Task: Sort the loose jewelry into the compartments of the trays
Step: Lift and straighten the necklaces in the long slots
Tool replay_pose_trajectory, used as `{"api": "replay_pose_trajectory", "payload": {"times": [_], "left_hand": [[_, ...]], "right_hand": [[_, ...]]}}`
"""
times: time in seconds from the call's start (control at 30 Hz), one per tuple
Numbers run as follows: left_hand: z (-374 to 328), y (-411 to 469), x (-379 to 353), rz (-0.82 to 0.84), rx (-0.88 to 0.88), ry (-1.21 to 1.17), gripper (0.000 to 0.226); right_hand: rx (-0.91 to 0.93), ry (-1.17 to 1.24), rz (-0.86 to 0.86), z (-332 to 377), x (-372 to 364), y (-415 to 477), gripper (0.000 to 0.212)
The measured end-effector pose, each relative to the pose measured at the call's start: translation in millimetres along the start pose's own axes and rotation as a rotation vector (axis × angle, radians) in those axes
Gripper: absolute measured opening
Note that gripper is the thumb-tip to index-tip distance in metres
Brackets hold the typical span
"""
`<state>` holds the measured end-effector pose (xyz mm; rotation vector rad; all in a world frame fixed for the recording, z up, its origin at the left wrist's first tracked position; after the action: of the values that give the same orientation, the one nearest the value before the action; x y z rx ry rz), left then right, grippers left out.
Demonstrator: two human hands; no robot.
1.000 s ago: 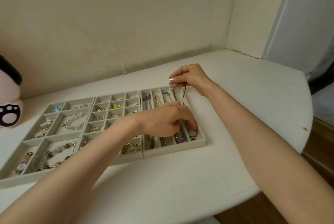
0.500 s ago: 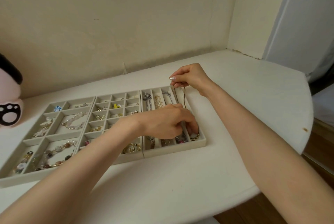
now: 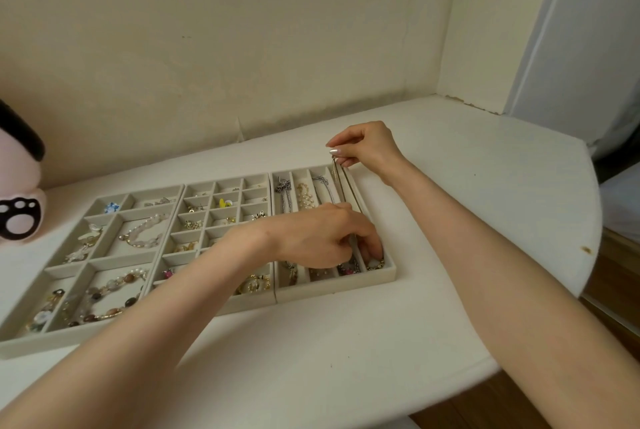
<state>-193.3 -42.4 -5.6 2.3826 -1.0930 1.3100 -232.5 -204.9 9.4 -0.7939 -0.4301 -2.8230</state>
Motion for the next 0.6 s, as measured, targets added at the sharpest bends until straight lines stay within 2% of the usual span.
{"api": "replay_pose_trajectory", "payload": {"times": [0.27, 0.6], "left_hand": [[0.6, -1.6, 0.8, 0.01, -0.003, -0.038, 0.05], [4.8, -3.0, -0.3, 0.0, -0.005, -0.066, 0.05]], "right_hand": [[0.046, -0.221, -0.032, 5.9, -0.2, -0.1, 0.011], [0.085, -0.305, 0.005, 5.3, -5.6, 1.2, 0.016]]}}
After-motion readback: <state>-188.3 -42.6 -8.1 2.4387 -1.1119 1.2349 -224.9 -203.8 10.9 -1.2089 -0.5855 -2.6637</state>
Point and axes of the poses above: each hand's wrist, its own y-axis towards the middle knuckle, its own x-axis out of the back of the hand, z = x × y, the point moved 9 cm from there along y, towards the middle knuckle, and after that the axes turned 14 degrees about -y, right-handed, at the moved point
